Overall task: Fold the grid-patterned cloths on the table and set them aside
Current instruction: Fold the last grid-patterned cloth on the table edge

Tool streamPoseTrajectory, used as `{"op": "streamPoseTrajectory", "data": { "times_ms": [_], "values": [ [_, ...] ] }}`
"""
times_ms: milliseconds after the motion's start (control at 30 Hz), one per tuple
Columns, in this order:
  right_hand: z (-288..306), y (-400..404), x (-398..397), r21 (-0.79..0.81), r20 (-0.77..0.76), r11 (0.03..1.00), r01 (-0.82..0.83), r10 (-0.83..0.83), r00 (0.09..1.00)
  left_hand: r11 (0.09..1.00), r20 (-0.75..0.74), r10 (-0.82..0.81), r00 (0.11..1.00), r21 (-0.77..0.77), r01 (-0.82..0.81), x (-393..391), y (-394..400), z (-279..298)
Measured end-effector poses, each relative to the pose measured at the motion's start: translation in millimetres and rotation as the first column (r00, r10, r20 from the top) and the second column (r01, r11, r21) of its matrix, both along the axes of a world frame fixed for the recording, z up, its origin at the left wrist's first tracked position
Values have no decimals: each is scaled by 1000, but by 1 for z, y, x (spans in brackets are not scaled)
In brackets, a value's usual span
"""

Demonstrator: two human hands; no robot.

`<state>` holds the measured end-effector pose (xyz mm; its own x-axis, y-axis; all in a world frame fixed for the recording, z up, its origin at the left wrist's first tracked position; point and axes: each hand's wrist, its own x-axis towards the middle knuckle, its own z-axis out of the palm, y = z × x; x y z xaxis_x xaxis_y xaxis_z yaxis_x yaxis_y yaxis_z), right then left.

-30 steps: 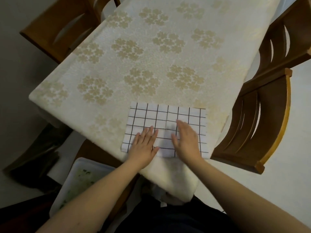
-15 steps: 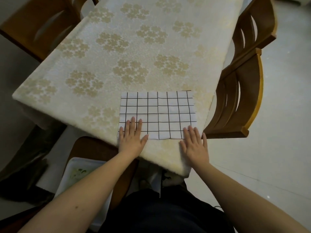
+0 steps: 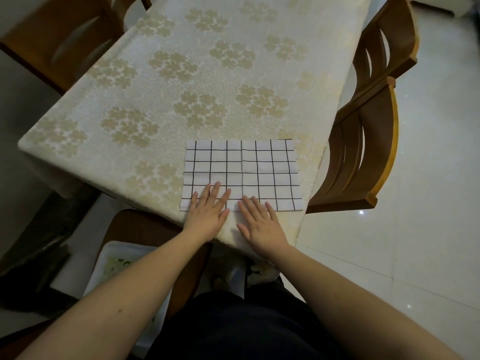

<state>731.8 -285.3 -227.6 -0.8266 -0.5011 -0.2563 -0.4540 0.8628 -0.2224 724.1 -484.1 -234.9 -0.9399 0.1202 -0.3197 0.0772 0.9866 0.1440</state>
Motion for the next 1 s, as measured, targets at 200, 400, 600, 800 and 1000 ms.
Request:
{"op": "streamPoseTrajectory", "data": {
  "times_ms": [200, 400, 600, 800, 1000],
  "values": [
    [-8, 42, 3, 41, 17, 999, -3, 2, 1000, 1000, 2, 9, 1000, -10, -9, 0, -7, -4],
    [-10, 69, -5, 34, -28, 997, 65, -64, 998, 993, 7, 98, 995, 68, -98, -3, -10, -1],
    [3, 58, -50, -191, -19, 895, 402, -413, 911, 811, -73, 563, 823, 238, -534, -30, -26, 14],
    [23, 67, -125, -281, 331, 488, 826, -759, 561, 556, 37, 813, 582, 253, -792, -68, -47, 30],
    [27, 77, -169, -142, 568, 263, 954, -768, 296, 395, 211, 887, 410, 113, -912, -97, -54, 35]
  ]
}}
